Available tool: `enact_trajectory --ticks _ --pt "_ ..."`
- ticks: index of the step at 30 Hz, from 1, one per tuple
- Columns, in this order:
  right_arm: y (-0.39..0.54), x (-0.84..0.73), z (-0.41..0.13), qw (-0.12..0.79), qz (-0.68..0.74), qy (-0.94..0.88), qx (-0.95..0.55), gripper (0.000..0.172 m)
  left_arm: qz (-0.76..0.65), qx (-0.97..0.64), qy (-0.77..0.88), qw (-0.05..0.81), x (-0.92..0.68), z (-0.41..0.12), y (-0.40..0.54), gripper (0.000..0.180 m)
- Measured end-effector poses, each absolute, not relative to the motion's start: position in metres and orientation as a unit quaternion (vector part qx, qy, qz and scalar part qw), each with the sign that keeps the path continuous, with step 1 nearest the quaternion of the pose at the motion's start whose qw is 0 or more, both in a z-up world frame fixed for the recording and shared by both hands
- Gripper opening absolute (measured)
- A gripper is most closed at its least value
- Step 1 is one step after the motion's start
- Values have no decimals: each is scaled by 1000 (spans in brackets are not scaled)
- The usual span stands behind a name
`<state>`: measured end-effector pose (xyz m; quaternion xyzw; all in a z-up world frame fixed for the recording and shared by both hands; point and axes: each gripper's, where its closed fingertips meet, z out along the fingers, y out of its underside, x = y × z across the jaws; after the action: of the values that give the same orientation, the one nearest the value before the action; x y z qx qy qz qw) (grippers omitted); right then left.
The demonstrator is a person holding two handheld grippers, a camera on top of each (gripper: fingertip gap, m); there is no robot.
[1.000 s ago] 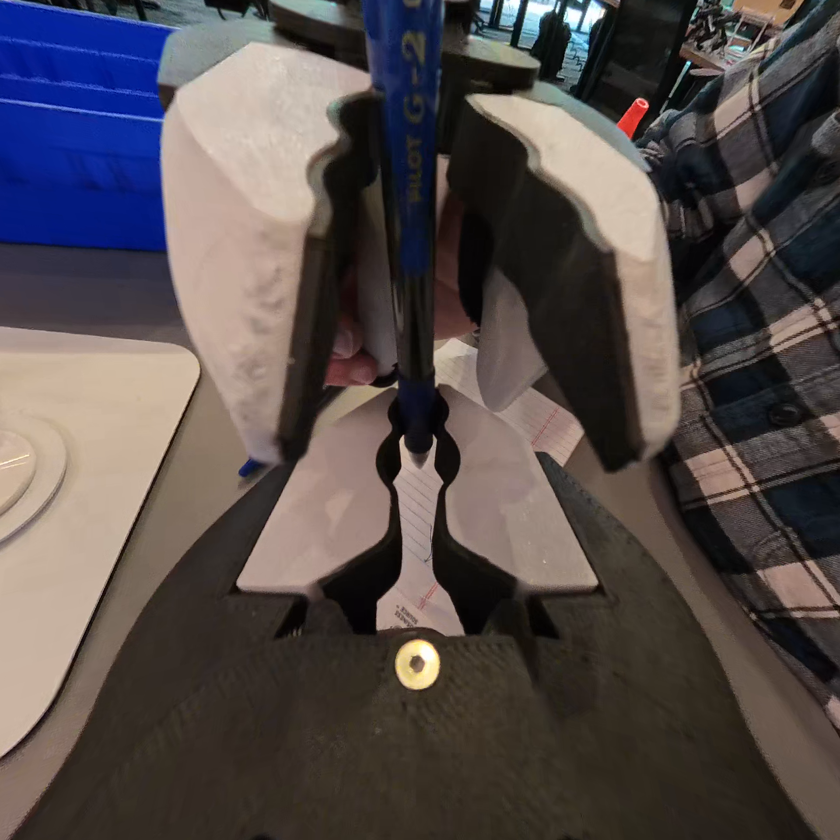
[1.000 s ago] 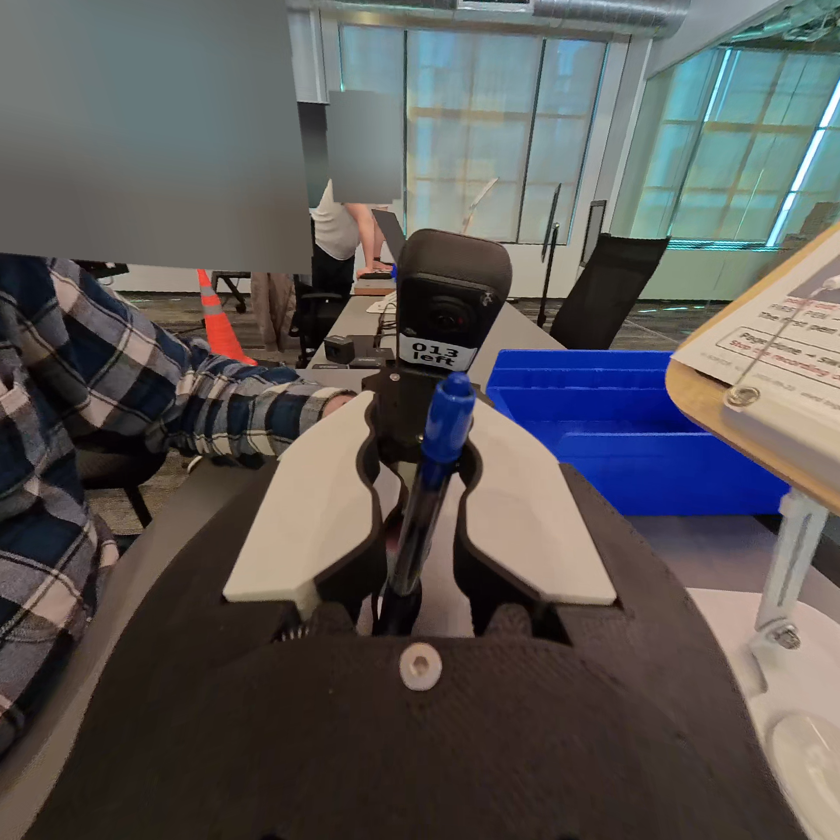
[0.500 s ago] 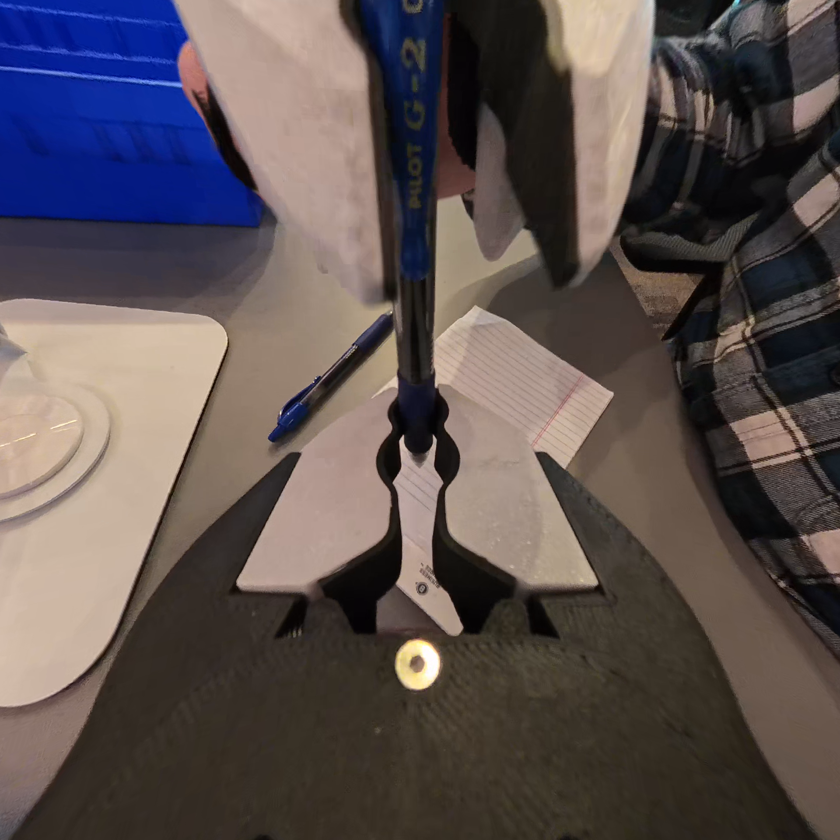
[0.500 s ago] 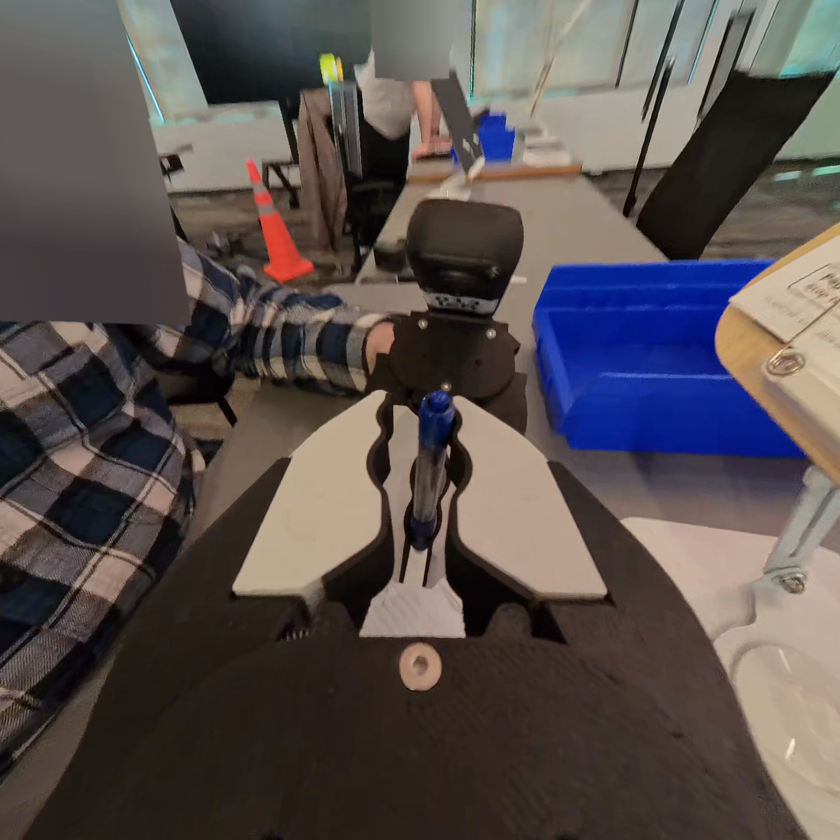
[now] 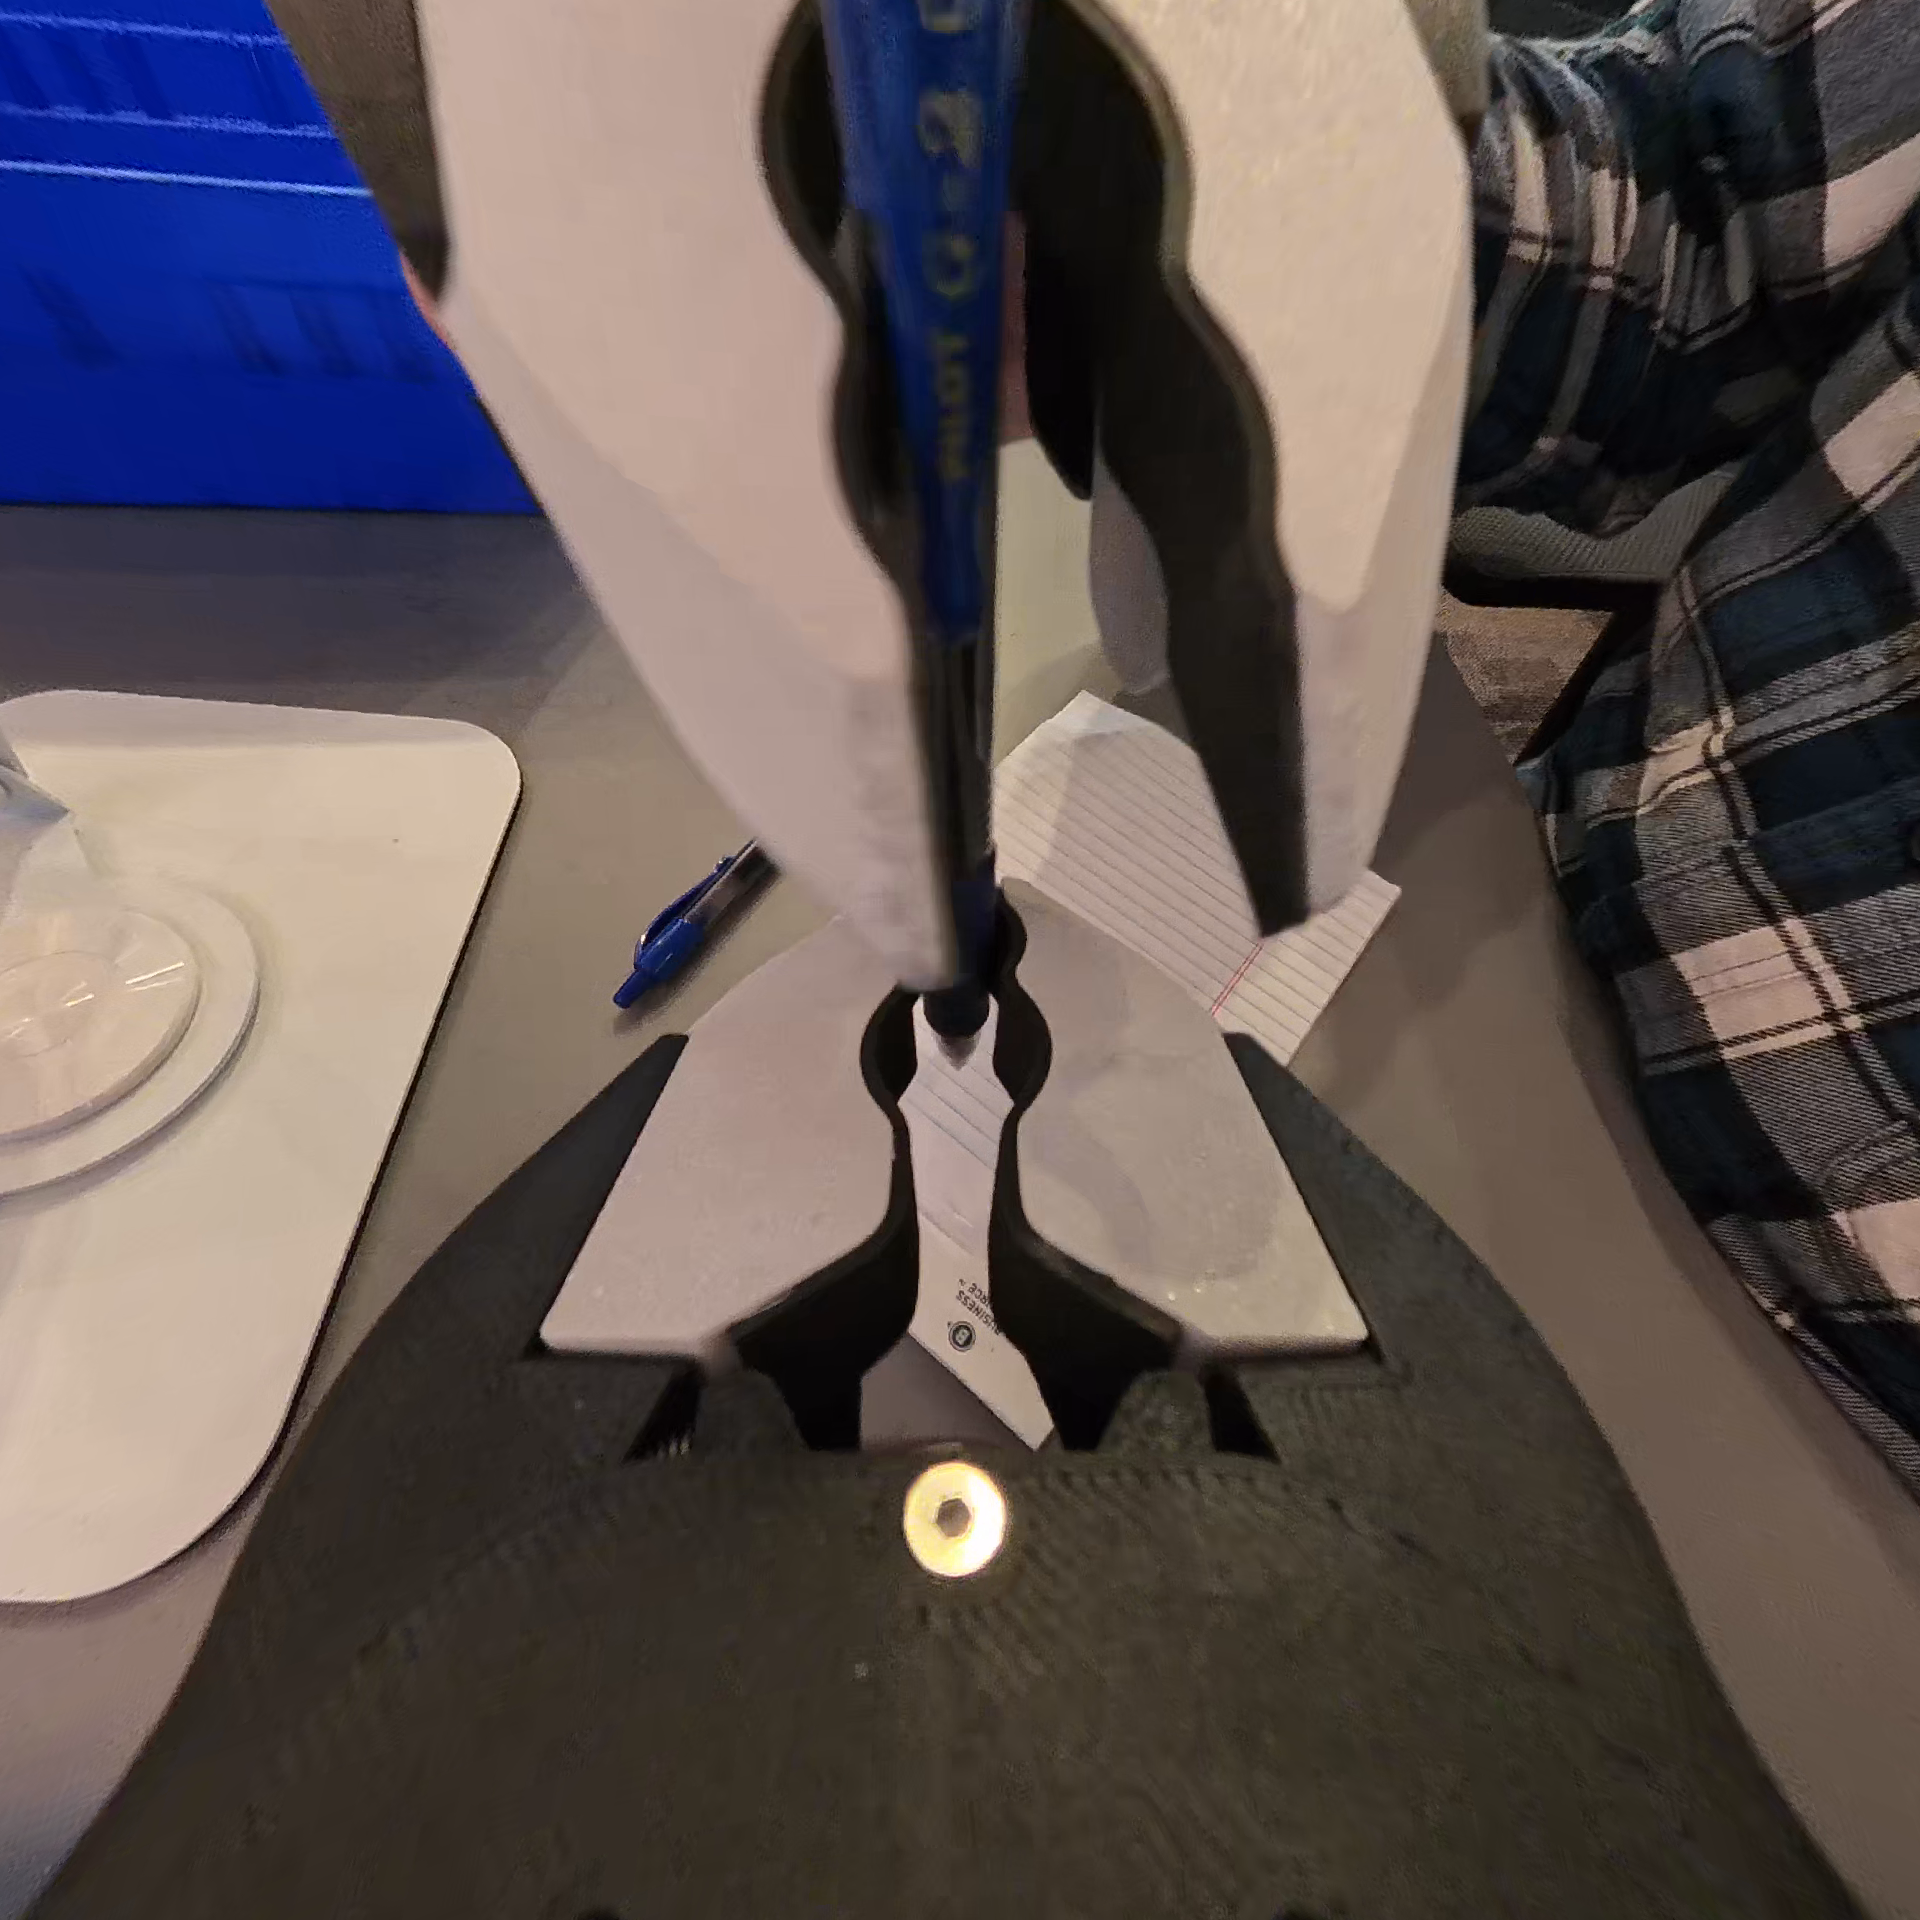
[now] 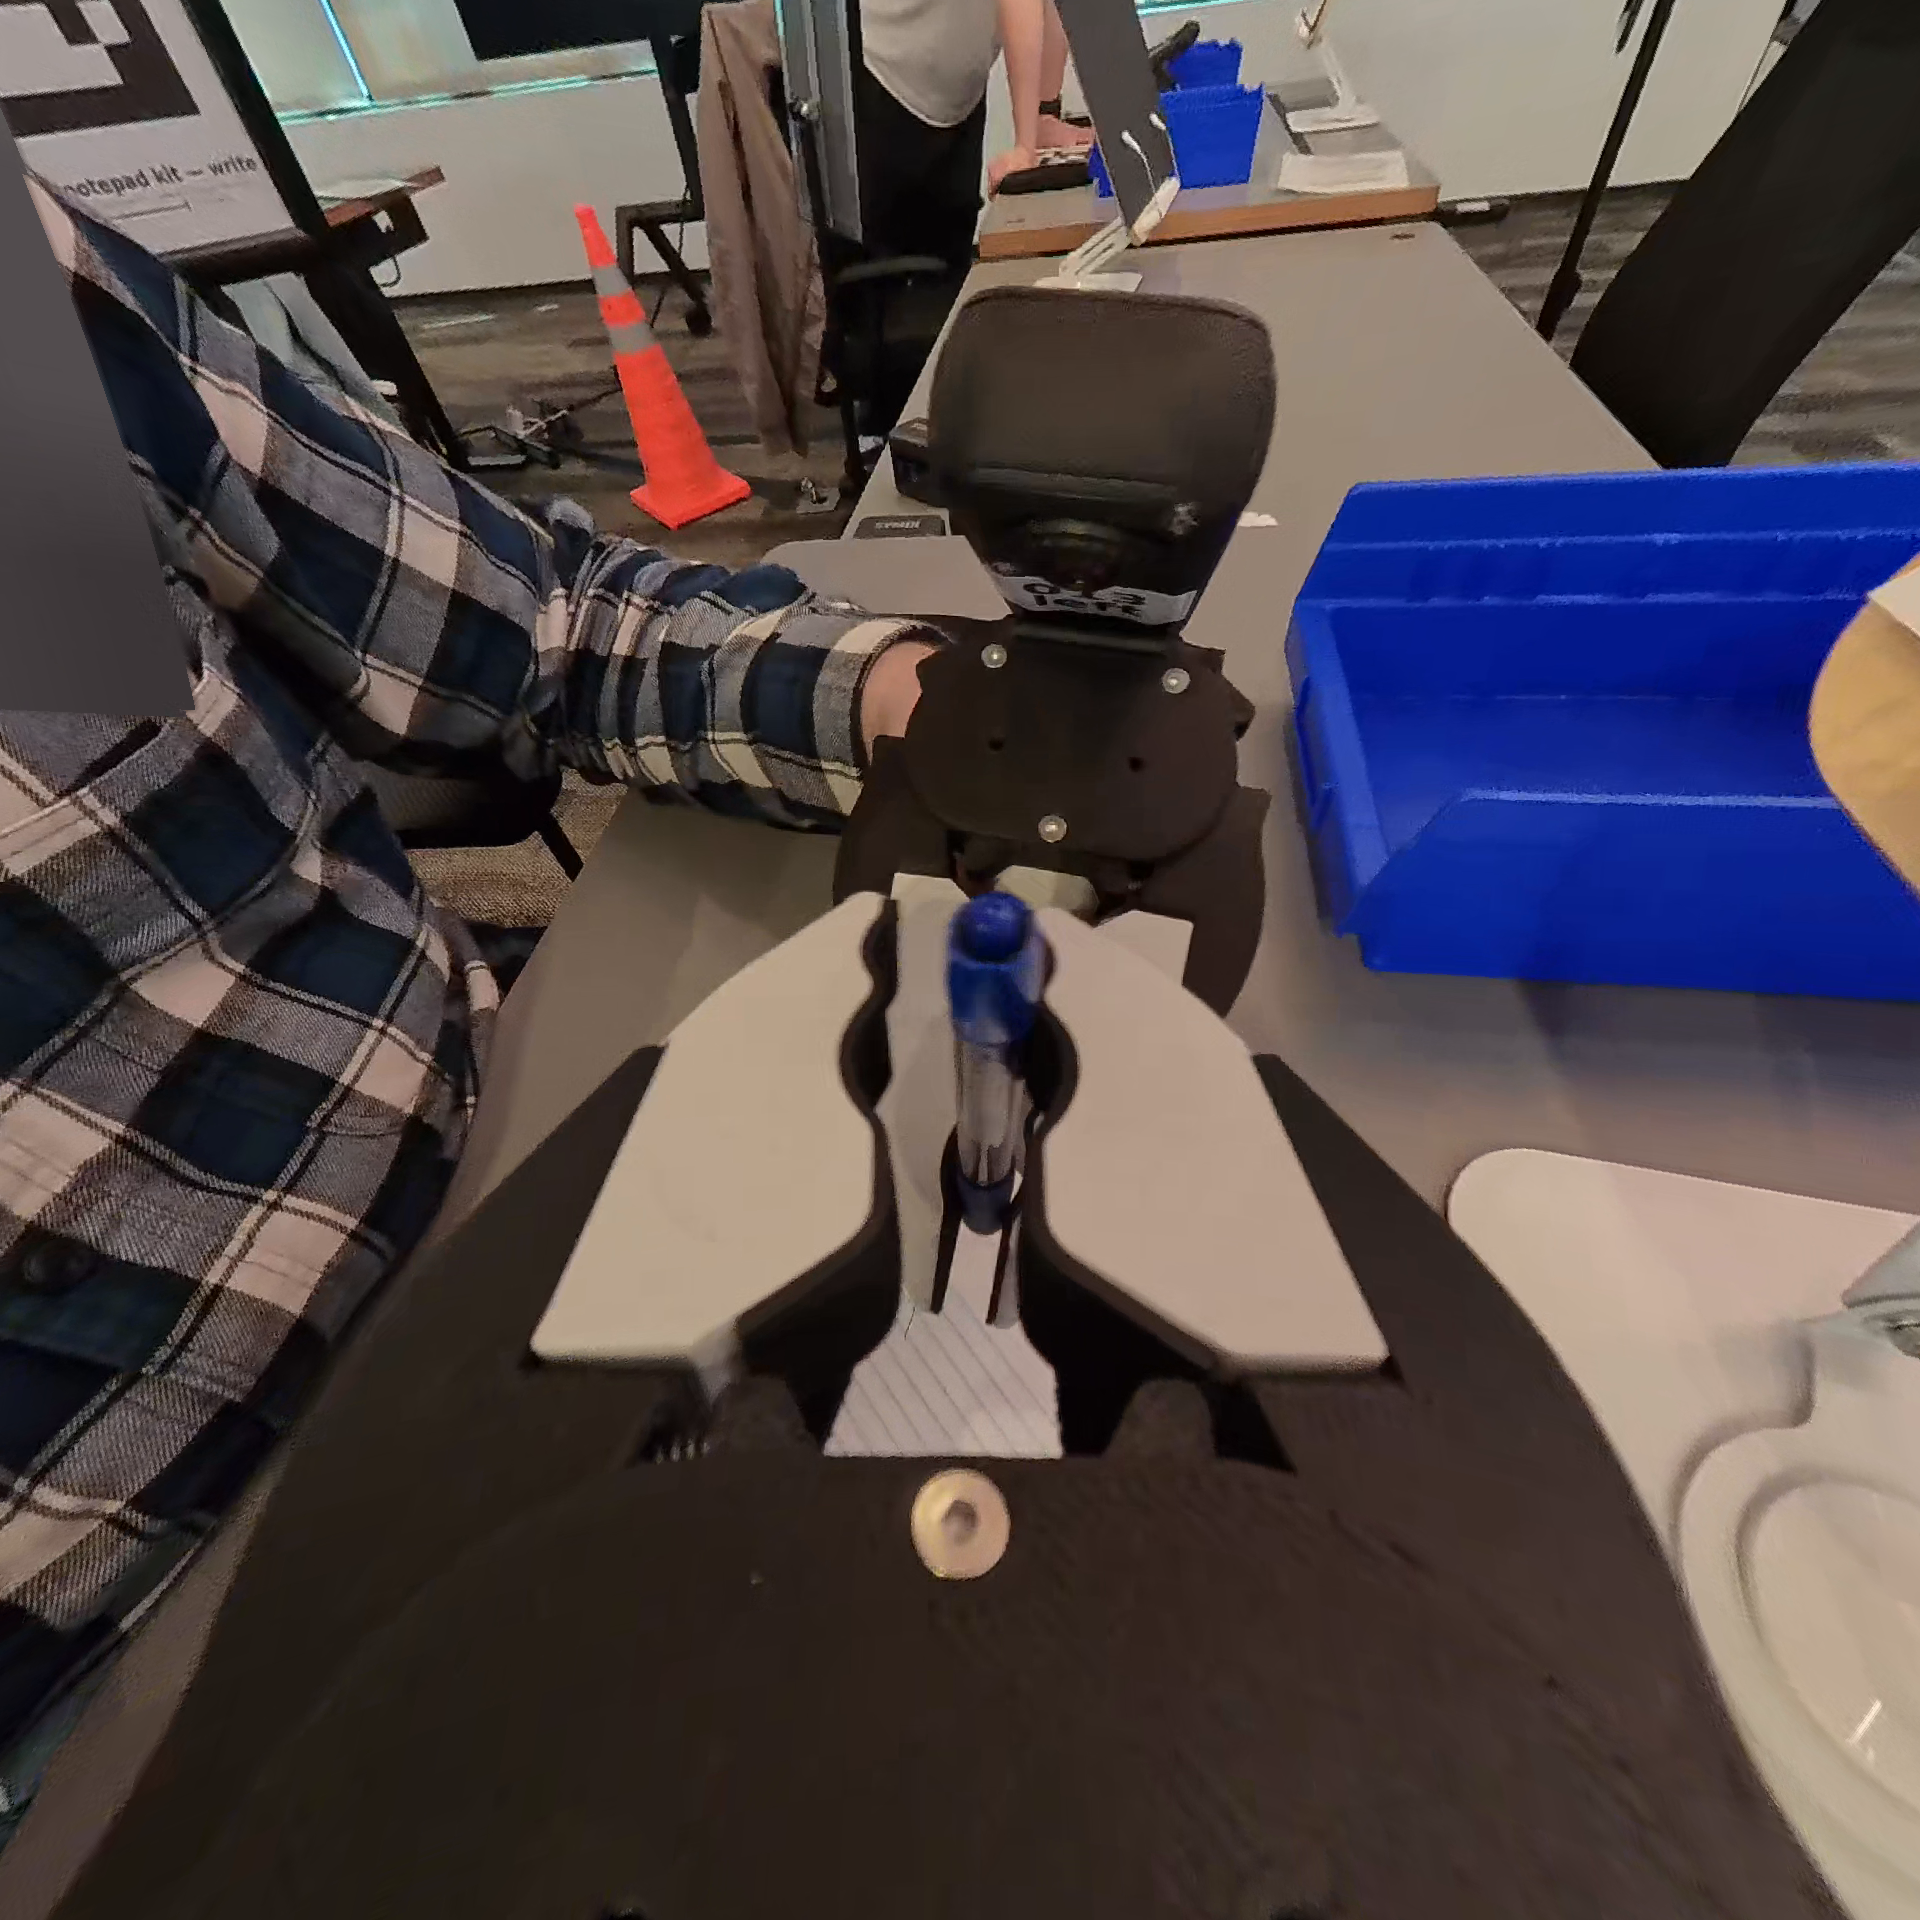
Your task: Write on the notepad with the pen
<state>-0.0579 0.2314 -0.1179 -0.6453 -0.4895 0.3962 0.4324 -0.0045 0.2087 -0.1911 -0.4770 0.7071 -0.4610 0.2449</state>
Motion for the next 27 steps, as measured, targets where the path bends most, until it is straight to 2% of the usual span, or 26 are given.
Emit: enact_trajectory --ticks 1,5,6,8,10,12,22,25,27 --pt "232 -59 -118 434 393 -491 -645 8 -460 -477 707 246 -5 -191 209 10" --pt "233 -63 -121 425 399 -483 -653 9 -461 -475 711 238 -4 -194 205 10" --pt "235 -64 -122 424 398 -478 -658 16 -457 -476 712 238 -4 -194 205 9" --pt "234 -65 -124 420 394 -485 -659 11 -458 -477 712 237 -3 -195 205 9" --pt "234 -67 -125 415 395 -483 -662 18 -453 -483 712 235 -3 -197 207 9" --pt "234 -66 -127 414 381 -494 -663 0 -455 -481 712 234 -4 -196 206 9" --pt "238 -62 -123 431 355 -497 -664 0 -472 -478 698 247 0 -190 207 11" --pt "244 -57 -115 456 356 -479 -660 0 -476 -492 692 229 -4 -191 211 49" --pt "248 -51 -110 471 362 -462 -659 0 -481 -489 694 221 -9 -189 213 58"
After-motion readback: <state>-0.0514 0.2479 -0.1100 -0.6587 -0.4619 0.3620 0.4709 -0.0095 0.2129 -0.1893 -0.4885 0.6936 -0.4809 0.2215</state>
